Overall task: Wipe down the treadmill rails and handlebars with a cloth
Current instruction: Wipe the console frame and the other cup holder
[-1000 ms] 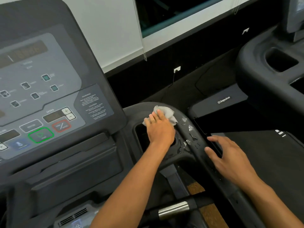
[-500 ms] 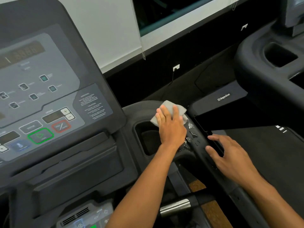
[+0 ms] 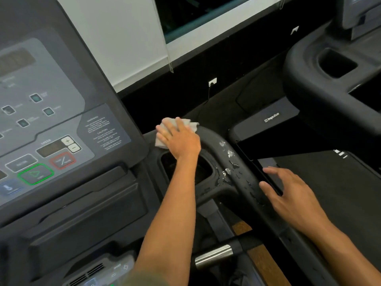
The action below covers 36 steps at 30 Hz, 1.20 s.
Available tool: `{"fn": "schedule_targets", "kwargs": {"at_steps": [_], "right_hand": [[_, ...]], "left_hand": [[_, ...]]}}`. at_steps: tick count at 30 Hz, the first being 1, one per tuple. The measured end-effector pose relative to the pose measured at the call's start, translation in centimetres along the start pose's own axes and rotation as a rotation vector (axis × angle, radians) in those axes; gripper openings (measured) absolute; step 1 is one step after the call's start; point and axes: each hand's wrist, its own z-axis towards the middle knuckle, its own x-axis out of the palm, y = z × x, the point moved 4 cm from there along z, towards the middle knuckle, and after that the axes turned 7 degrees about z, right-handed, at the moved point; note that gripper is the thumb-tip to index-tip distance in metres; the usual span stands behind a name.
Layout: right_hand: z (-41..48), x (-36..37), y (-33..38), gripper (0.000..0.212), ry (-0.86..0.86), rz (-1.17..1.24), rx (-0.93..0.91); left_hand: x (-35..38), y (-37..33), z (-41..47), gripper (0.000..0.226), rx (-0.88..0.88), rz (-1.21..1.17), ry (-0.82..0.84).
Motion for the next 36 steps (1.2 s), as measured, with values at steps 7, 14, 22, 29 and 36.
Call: {"fn": "schedule_targets", "kwargs": {"at_steps": [7, 14, 22, 29, 36], "right_hand": [[0.4, 1.2, 1.5, 0.045, 0.010, 0.015, -0.030], [0.6, 1.9, 2.5, 0.046, 0.023, 0.011, -0.070], [0.3, 1.2, 3.3, 0.044, 0.009, 0.008, -0.118], [-0.2, 1.8, 3.9, 0.043, 0.016, 0.033, -0.165], [0.0, 2.4, 5.4, 0.043, 0.045, 0.075, -0.202]], "left_hand": [[3.5, -2.8, -10.9, 0.060, 0.544, -0.136, 0.029], [-0.2, -1.5, -16.3, 0.052, 0.554, -0.227, 0.235], [1.2, -1.2, -9.0, 0.059, 0.332, -0.013, 0.160], [0.1, 0.7, -15.5, 0.045, 0.409, -0.395, 0.329], [-5.4, 8.7, -14.6, 0.036, -0.262, -0.886, -0.043]]}}
